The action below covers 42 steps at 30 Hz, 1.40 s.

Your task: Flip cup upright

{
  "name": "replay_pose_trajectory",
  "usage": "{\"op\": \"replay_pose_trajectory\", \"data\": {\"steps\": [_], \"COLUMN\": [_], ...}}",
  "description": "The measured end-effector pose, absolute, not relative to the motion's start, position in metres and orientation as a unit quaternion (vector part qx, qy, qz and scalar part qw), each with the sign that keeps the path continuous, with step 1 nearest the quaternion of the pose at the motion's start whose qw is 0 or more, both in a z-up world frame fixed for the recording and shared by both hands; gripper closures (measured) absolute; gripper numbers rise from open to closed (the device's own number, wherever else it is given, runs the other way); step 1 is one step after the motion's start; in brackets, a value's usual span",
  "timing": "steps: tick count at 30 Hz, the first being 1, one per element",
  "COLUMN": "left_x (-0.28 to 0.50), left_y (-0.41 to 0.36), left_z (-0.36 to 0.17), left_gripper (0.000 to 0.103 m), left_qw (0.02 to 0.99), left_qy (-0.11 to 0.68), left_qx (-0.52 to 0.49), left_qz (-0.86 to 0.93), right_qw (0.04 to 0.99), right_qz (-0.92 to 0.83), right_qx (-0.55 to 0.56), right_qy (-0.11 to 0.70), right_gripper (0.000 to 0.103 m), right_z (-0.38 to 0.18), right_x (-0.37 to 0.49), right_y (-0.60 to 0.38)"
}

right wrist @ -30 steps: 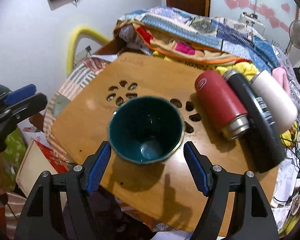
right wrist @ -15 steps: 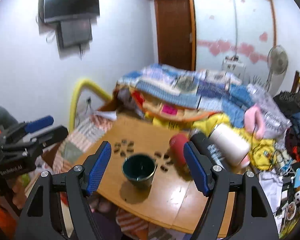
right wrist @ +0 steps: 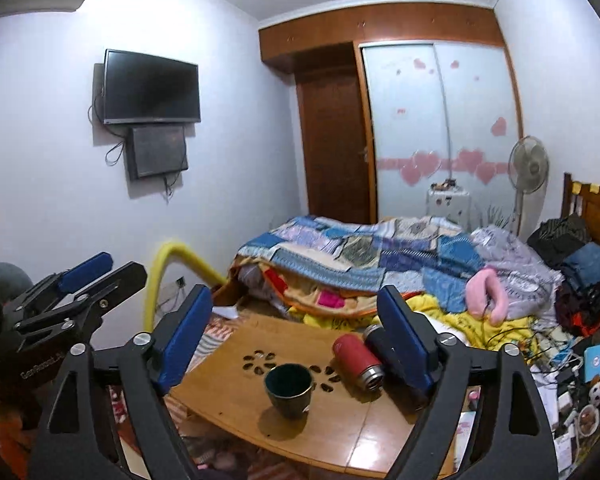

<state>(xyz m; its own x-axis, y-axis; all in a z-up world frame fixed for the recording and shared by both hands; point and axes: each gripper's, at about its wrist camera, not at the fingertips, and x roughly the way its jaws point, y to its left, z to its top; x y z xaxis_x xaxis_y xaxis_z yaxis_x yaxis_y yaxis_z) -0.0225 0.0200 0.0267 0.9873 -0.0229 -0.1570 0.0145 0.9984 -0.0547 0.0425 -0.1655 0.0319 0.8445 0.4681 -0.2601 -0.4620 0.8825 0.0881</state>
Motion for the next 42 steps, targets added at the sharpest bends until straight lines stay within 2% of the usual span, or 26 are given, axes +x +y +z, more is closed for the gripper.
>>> {"op": "replay_pose_trajectory", "data": {"steps": [5,10,42], "left_x": [-0.026,-0.028,-0.011], "left_y": [0.016,0.012,0.011], "left_z": [0.025,0.024,0.012], "left_gripper": [0.011,0.006,0.002], "left_qw": [0.997,0.998,0.996], "left_qy": [0.069,0.064,0.082], "left_qx": [-0.021,-0.015,-0.019], "left_qz": [-0.003,0.011,0.020], "right_qw": [0.965,0.969,0.967], "right_qz": [0.229,0.216,0.211], "right_qx": [0.007,0.006,0.014], "right_qy": [0.132,0.124,0.142], "right_gripper": [0.012,0.001,0.000], "right_z": [0.030,0.029,0.026], "right_x": [0.039,0.035,0.041], "right_y": [-0.168,-0.171,-0.179]}}
